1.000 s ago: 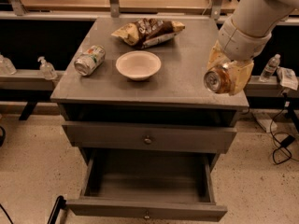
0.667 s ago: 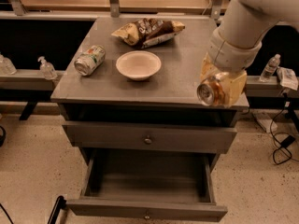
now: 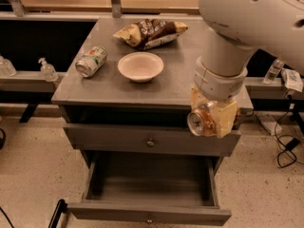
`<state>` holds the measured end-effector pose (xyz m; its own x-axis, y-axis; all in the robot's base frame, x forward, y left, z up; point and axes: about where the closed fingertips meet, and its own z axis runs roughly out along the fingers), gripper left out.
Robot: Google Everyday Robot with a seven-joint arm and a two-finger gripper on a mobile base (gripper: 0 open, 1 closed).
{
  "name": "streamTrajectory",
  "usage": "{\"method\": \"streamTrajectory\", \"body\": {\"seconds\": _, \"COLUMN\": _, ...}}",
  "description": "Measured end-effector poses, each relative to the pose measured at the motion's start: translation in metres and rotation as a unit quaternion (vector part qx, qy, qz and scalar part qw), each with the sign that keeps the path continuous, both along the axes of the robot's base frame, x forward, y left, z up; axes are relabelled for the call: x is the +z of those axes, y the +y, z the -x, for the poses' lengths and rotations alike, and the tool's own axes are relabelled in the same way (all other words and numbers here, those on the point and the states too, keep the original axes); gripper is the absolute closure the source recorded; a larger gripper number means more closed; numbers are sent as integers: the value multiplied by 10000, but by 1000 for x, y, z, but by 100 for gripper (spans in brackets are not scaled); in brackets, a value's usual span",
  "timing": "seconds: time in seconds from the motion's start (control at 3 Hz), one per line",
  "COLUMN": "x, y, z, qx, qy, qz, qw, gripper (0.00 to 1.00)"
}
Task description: Place orange can into middle drawer
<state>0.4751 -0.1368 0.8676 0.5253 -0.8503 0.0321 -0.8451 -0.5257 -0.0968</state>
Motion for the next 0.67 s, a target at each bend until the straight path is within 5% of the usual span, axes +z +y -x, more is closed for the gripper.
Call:
{"method": "streamTrajectory", "body": {"seconds": 0.33, "x": 0, "y": 0, "z": 0, "qx": 0, "qy": -1, "qz": 0, "qw": 10000, "gripper": 100}}
{"method": "streamTrajectory", "body": {"seconds": 0.67, "x": -13, "y": -6, "z": 6, "qx": -394, "qy": 112, "qz": -109, "qw": 9991, "gripper": 100}}
